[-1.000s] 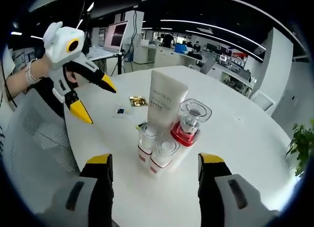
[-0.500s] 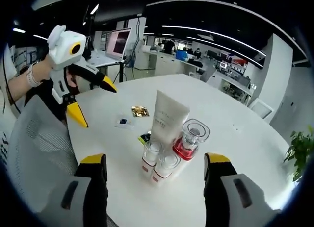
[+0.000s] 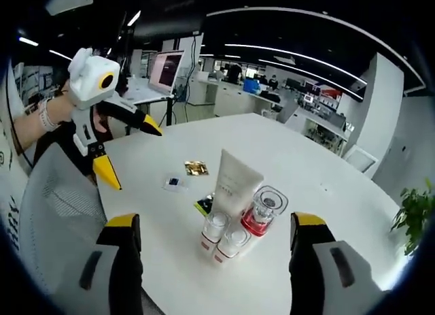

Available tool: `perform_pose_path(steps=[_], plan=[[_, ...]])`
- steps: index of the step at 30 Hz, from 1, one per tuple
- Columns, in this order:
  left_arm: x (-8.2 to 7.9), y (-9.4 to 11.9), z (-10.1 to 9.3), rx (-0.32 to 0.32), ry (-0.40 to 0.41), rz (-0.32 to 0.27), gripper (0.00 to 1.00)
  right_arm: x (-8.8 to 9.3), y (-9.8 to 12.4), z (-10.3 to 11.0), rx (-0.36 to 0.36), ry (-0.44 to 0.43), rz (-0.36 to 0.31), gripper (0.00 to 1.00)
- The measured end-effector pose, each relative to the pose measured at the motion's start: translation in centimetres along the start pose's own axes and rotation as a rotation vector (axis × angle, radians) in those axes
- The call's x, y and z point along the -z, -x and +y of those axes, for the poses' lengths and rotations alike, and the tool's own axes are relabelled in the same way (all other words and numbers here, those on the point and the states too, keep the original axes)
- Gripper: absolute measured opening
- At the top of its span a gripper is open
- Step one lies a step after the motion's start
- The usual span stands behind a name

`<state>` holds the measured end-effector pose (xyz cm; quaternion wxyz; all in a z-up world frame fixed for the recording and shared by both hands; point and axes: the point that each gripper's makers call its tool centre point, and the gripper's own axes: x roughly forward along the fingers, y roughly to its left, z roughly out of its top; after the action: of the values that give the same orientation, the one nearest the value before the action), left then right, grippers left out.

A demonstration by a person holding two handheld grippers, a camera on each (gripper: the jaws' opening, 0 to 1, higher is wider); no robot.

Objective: Arrange the skincare products in the storage area until every visible bottle or jar stands upright without overlapping.

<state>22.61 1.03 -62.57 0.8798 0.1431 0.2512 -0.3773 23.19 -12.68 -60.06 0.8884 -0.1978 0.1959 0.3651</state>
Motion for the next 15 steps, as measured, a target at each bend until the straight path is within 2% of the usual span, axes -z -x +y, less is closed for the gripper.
perform_pose_path(steps=[3, 10, 15], plan=[[0.1, 0.6, 0.0, -0.002, 0.005, -0.005, 0.86, -0.2, 0.0, 0.1, -0.001, -0.005, -0.006, 0.94], [0.3, 0.5, 0.1, 0.000, 0.012, 0.004, 0.93, -0.6, 0.1, 0.4, -0.001, -0.002, -0.017, 1.00], [0.4, 1.1, 0.2, 0.000, 0.017, 0.000, 0.96, -0.8, 0.2, 0.4, -0.001, -0.002, -0.022, 0.99]])
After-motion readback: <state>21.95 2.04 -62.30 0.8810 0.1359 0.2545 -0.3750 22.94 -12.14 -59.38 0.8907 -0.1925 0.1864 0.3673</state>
